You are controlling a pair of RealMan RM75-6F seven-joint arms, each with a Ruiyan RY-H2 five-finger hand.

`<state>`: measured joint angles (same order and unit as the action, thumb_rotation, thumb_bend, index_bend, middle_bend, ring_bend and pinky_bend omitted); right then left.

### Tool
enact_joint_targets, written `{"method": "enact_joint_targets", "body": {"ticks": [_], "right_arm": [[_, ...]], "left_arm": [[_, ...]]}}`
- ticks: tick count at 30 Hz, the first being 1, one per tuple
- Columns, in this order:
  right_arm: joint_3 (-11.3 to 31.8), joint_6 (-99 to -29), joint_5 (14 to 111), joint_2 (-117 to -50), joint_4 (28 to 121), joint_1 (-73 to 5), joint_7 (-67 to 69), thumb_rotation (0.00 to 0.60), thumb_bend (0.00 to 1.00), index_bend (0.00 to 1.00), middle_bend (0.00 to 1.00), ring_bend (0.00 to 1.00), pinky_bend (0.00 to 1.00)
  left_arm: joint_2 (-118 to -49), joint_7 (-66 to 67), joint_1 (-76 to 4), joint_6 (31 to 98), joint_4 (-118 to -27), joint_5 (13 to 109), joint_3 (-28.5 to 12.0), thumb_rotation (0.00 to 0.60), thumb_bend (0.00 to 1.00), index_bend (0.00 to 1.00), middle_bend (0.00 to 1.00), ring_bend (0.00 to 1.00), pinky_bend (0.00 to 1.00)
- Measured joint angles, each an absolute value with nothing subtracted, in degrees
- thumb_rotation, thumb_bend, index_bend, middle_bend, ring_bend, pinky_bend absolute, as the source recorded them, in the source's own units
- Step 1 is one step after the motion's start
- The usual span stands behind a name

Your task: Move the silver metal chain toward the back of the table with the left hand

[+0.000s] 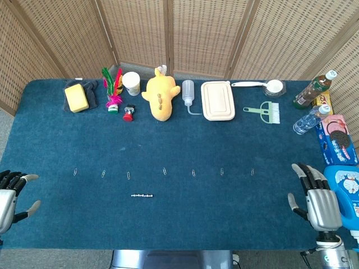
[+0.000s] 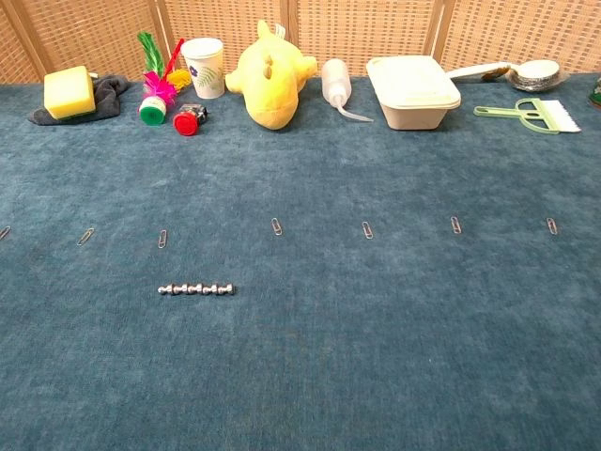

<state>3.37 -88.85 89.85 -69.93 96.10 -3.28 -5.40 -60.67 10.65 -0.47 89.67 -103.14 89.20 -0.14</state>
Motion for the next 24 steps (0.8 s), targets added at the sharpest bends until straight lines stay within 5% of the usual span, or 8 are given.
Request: {"method": "enact_joint_targets", "body": {"ticks": [24], "right_arm": [[3.4,-88.9,89.2,-70.8,96.7,-3.1,-6.9,0.600,0.44,0.15,0.15,0.12,0.17]], "left_arm": [[-59.9,6.9,-3.6,84.9,-101.6,88.7,-1.0,0.600,0.35,0.30,0.33,0.22,0.13]]}}
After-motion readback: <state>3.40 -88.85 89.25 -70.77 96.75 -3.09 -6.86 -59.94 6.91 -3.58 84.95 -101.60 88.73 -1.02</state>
